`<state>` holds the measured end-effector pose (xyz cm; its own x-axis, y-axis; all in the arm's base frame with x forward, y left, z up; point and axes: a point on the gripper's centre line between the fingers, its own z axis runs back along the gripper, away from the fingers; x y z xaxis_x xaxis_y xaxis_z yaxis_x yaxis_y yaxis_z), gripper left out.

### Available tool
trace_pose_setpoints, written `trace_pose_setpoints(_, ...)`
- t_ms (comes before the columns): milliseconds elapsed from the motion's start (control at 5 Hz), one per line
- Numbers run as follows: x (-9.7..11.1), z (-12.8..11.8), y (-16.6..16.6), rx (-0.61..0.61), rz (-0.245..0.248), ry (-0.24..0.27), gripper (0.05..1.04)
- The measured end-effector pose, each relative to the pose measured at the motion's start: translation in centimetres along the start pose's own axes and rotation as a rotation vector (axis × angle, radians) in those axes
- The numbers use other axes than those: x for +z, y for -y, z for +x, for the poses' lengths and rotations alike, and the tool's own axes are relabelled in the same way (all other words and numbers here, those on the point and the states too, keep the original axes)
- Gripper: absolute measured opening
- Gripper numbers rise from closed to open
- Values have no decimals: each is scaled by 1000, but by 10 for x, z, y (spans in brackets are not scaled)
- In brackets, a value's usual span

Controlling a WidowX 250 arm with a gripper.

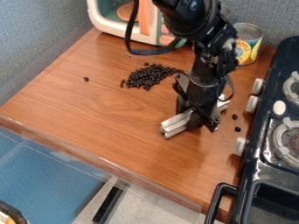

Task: Sweep into pile

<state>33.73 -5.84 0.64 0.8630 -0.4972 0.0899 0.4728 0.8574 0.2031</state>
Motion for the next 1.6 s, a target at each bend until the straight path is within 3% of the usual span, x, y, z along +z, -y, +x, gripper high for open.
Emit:
trace_pose_setpoints(600,-6,5,-26,132,0,-7,394)
trace_pose_setpoints(1000,-6,1,-26,181,-27,2,394)
trace_pose_setpoints(1200,1,-6,-22,165,-55,10,394)
trace_pose_setpoints(1400,19,-5,-20,185,-104,38,394)
trace_pose_setpoints(1600,32,1,-18,182,-121,81,394)
